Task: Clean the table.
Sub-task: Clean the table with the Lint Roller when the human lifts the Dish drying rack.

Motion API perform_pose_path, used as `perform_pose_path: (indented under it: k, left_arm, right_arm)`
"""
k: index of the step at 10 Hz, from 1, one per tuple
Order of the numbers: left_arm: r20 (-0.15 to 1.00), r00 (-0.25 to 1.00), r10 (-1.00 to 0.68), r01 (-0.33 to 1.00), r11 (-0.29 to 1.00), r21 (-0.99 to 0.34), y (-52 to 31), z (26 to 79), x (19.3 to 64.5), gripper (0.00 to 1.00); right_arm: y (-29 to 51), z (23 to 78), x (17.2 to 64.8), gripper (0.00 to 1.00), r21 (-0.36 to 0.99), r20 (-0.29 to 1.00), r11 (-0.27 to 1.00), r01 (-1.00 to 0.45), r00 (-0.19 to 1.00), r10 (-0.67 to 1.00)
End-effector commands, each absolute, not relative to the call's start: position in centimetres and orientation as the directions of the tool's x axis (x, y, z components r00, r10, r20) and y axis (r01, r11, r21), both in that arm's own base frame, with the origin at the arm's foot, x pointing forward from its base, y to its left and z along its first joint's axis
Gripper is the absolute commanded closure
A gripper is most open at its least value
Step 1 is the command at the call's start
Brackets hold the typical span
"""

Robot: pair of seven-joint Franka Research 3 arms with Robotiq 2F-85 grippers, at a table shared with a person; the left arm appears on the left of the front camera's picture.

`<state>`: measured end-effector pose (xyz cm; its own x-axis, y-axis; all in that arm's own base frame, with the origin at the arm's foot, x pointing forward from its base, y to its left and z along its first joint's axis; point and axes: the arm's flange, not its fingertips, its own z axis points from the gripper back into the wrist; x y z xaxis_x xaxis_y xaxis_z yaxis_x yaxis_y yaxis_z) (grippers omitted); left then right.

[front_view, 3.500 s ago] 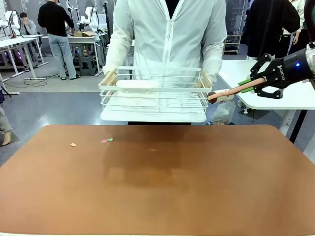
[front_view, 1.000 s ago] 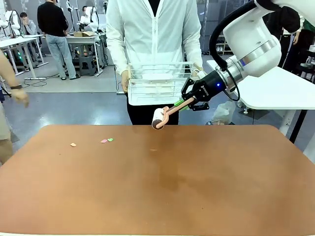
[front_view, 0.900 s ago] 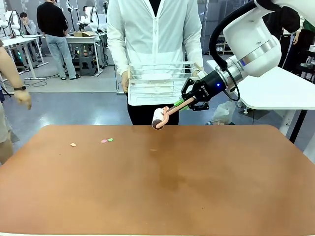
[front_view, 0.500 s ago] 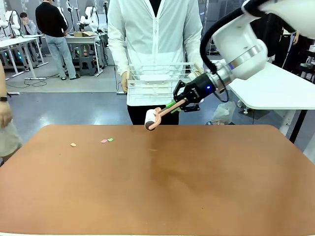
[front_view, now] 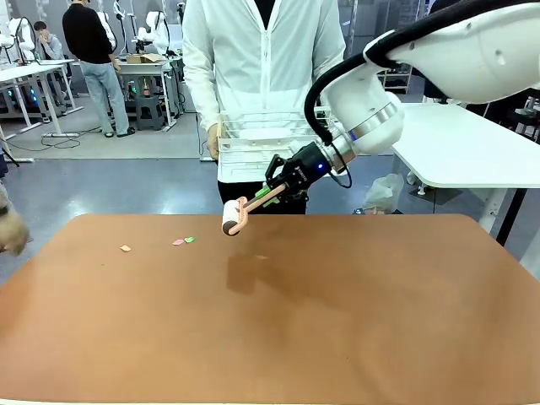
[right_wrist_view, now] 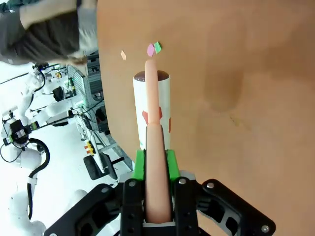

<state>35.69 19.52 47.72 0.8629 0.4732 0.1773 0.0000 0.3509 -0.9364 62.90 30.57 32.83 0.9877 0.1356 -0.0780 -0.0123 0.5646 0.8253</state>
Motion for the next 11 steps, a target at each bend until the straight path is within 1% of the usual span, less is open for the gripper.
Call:
perform_pose_path:
  k: [1,4,9,11]
  left_arm:
    - [0.184,0.862,0.472,0.019,0.333,-0.943,19.7,47.9,35.5,0.00]
    - [0.184,0.862,0.472,0.019,0.333,-0.943,19.7,47.9,35.5,0.00]
    - [0.184,0.862,0.472,0.019,0.333,-0.943,19.7,47.9,35.5,0.00]
    - [0.184,0.862,0.472,0.019,0.333,-0.943,19.7,47.9,35.5,0.00]
  right_arm:
    - [32.7,31.1,63.8,0.79,0.836,-0.114,0.546,0.056,0.991,0.073]
    - [34.0,29.7,63.3,0.79,0.816,-0.110,0.575,0.061,0.993,0.050]
    - [35.3,27.0,63.5,0.79,0.796,-0.155,0.596,0.104,0.987,0.034]
    - [36.1,25.7,63.5,0.79,0.793,-0.133,0.602,0.095,0.991,0.019]
